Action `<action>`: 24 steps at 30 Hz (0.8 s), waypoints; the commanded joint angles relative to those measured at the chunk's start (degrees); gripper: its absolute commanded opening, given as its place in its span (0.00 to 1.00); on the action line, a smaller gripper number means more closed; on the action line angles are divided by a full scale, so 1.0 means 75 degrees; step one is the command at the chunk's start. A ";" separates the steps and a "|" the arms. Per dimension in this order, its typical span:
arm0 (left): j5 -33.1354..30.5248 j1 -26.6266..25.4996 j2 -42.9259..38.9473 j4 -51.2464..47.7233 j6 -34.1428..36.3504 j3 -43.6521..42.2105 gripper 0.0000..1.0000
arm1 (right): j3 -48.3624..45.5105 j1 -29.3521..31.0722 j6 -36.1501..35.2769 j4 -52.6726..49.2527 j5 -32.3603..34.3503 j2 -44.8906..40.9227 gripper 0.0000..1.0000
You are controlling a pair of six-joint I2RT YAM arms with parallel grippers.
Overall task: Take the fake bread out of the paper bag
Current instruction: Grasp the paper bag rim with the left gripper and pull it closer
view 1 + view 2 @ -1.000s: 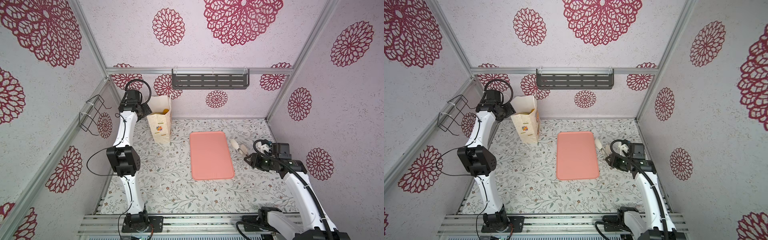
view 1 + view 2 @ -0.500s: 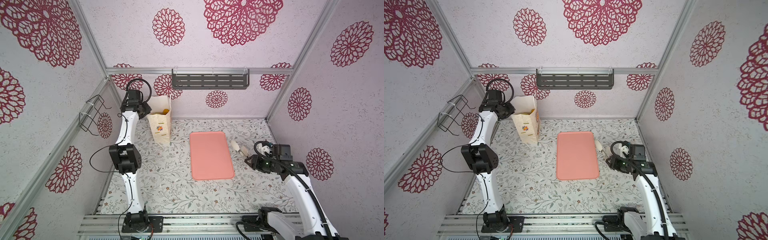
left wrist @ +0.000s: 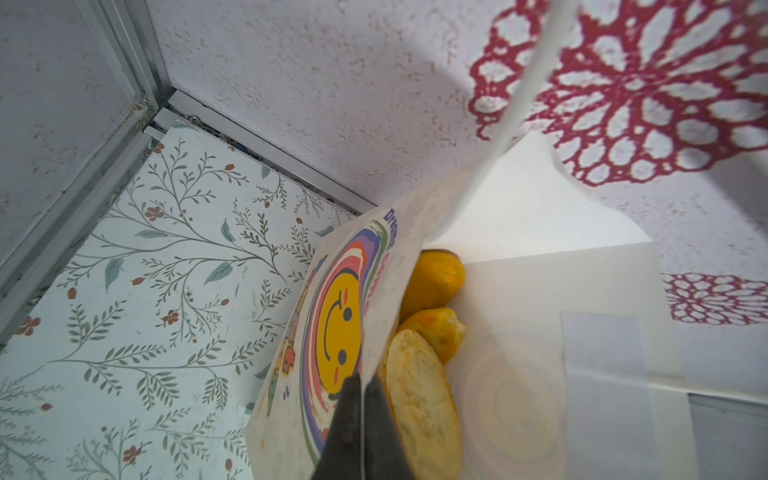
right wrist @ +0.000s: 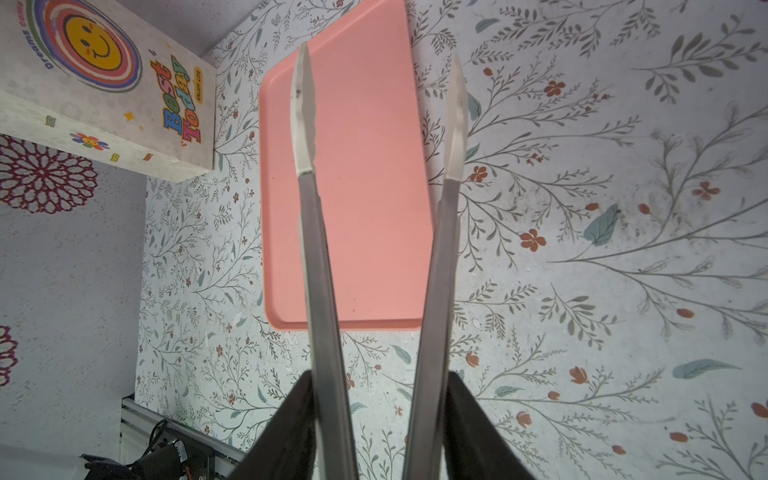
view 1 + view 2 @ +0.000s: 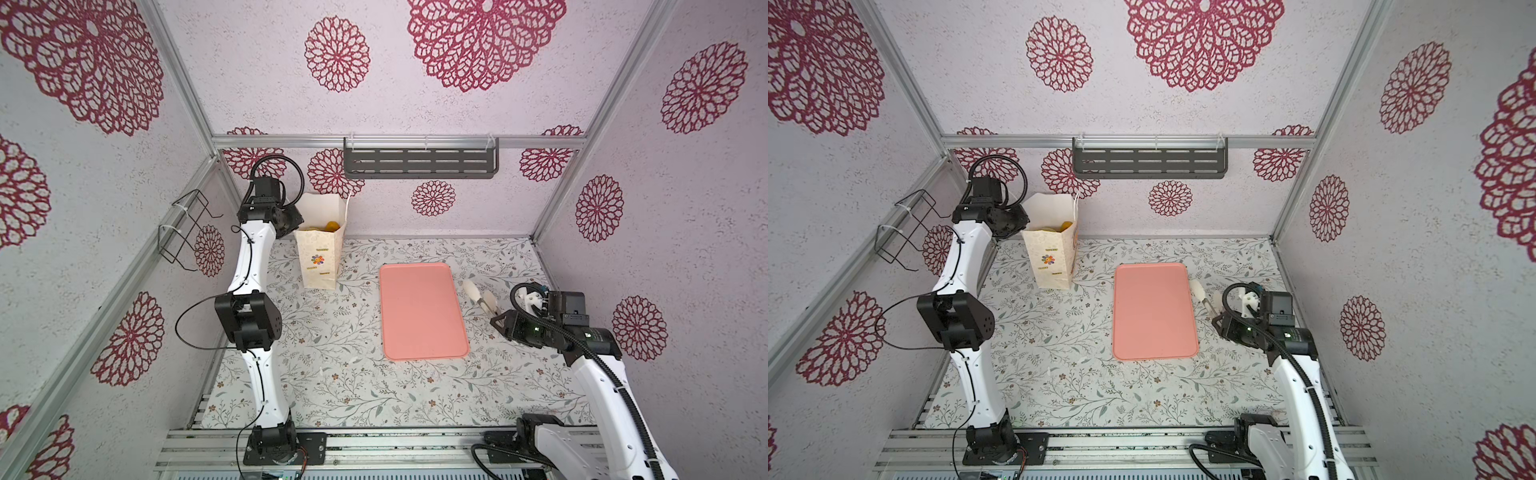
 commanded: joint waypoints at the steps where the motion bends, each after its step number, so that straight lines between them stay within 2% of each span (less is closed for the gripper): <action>1: 0.0487 -0.0143 -0.0887 -0.0309 0.0545 -0.0208 0.00 | 0.0381 0.0027 0.0108 -0.0131 -0.0204 -0.0278 0.47; 5: 0.0821 -0.0334 -0.1921 -0.0321 0.0839 -0.1507 0.00 | 0.0489 0.0026 0.0108 -0.0340 -0.0311 -0.0361 0.47; 10: 0.1010 -0.0581 -0.3896 0.0444 0.0910 -0.4340 0.00 | 0.0569 0.0073 0.0201 -0.0551 -0.0518 -0.0555 0.46; 14: 0.1063 -0.0615 -0.5524 0.0998 0.0617 -0.6266 0.00 | 0.0618 0.0147 0.0294 -0.0721 -0.0602 -0.0713 0.46; 22: 0.1101 -0.0626 -0.7993 0.1164 -0.0266 -0.8532 0.00 | 0.0641 0.0324 0.0648 -0.0840 -0.0688 -0.1032 0.46; 23: 0.1113 -0.0620 -0.8198 0.1095 -0.0342 -0.8653 0.03 | 0.0641 0.0347 0.0718 -0.0833 -0.0719 -0.1072 0.46; 24: 0.1078 -0.0620 -0.8330 0.1012 -0.0378 -0.8697 0.12 | 0.0659 0.0375 0.0767 -0.0822 -0.0736 -0.1091 0.46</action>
